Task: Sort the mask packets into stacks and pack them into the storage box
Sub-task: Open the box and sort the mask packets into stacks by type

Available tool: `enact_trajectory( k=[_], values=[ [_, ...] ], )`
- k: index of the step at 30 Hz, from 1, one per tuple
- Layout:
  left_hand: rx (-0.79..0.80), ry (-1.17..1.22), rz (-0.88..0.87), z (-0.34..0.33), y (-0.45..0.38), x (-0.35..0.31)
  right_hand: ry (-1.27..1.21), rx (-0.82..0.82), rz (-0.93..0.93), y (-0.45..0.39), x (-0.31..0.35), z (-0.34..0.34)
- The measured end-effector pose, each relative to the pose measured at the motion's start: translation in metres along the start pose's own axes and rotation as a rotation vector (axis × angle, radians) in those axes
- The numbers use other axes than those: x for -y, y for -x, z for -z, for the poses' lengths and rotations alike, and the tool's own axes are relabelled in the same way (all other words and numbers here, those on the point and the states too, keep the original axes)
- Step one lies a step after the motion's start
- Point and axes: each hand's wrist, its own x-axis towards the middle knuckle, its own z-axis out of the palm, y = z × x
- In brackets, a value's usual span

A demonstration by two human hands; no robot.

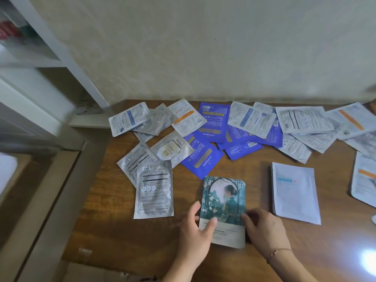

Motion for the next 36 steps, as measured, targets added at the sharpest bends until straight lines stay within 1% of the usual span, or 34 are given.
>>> enact_trajectory(
  k=[2,4,6,8,10,11,12,13,15,16,18,21,23,26,29,31,36],
  values=[
    [0.015,0.046,0.047,0.001,-0.006,-0.004,0.004,0.038,-0.002,-0.003,0.004,-0.002],
    [0.028,-0.032,-0.029,0.003,-0.005,-0.006,0.015,0.056,0.009,-0.008,0.007,-0.004],
    [0.059,-0.215,-0.183,0.003,-0.003,-0.001,0.046,0.023,0.022,-0.012,0.008,0.0],
    [0.137,-0.465,-0.263,0.003,-0.001,0.008,0.127,-0.046,0.063,-0.019,0.01,0.007],
    [0.144,-0.72,-0.366,0.003,-0.003,0.02,0.158,-0.149,0.224,-0.03,0.019,0.011],
    [0.163,-0.798,-0.37,0.004,-0.005,0.023,0.176,-0.182,0.342,-0.038,0.025,0.011],
    [0.175,-0.834,-0.365,0.004,-0.007,0.027,0.222,-0.179,0.449,-0.048,0.031,0.011],
    [0.171,-0.825,-0.385,0.003,-0.009,0.03,0.279,-0.118,0.512,-0.059,0.038,0.011],
    [0.183,-0.791,-0.408,0.002,-0.013,0.033,0.357,0.041,0.524,-0.079,0.049,0.009],
    [0.169,-0.784,-0.427,0.003,-0.013,0.033,0.394,0.09,0.512,-0.086,0.052,0.008],
    [0.169,-0.757,-0.45,0.004,-0.016,0.035,0.46,0.126,0.512,-0.093,0.056,0.005],
    [0.147,-0.645,-0.469,0.003,-0.02,0.038,0.429,0.105,0.549,-0.092,0.054,0.001],
    [0.149,-0.607,-0.465,0.002,-0.022,0.038,0.403,0.06,0.591,-0.094,0.048,-0.003],
    [0.165,-0.625,-0.487,0.001,-0.021,0.04,0.36,-0.031,0.631,-0.099,0.04,-0.009],
    [0.135,-0.649,-0.555,0.005,-0.018,0.044,0.342,-0.056,0.635,-0.095,0.038,-0.011],
    [0.129,-0.667,-0.587,0.007,-0.016,0.048,0.374,-0.072,0.652,-0.092,0.035,-0.014],
    [0.122,-0.615,-0.594,0.003,-0.014,0.047,0.364,-0.064,0.635,-0.085,0.035,-0.013]
  ],
)
